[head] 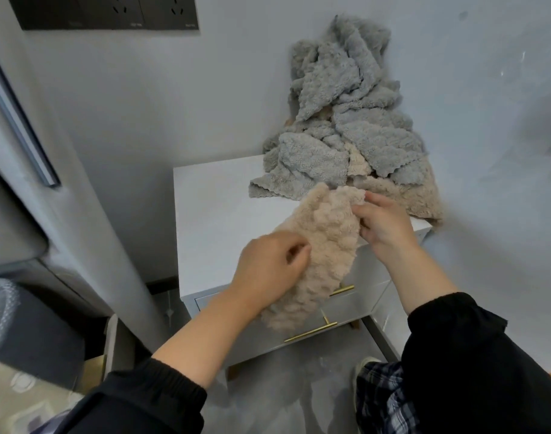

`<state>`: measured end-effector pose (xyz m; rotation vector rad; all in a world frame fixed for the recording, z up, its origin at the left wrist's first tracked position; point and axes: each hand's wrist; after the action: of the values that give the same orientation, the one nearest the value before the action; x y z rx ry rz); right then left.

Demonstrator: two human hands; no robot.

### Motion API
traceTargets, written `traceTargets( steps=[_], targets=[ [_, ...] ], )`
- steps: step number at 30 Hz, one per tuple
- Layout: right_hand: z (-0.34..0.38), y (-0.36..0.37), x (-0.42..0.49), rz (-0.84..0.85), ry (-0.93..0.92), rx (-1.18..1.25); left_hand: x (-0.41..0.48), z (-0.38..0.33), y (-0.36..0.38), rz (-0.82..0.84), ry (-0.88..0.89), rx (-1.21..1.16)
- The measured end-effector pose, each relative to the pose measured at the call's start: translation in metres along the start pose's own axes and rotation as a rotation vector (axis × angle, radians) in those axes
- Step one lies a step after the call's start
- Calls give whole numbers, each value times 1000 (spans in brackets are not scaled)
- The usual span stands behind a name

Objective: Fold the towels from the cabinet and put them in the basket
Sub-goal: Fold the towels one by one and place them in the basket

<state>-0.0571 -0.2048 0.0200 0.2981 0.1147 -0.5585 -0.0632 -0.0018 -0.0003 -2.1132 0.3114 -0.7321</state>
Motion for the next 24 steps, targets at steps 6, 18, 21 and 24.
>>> traceTargets(
  steps=[6, 18, 21, 24],
  targets=[
    [20, 2, -21, 448, 61, 178, 22, 17, -14, 81, -371, -642],
    [12, 1, -17, 380, 0, 46, 19, 15, -14, -15, -532, -1077],
    [9, -1, -14, 506, 178, 83, 20, 14, -13, -73, -547, -1044],
    [4, 2, -15, 516, 227, -73, 20, 15, -13, -88, -563, -991]
  ],
)
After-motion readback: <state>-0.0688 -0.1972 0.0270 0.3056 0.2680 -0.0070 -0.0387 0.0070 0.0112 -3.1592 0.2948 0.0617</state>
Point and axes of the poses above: each hand's wrist, its own x-axis towards the middle knuckle, its own y-axis out of the palm, z = x × y, and after that the axes turned 6 degrees about x, right-handed
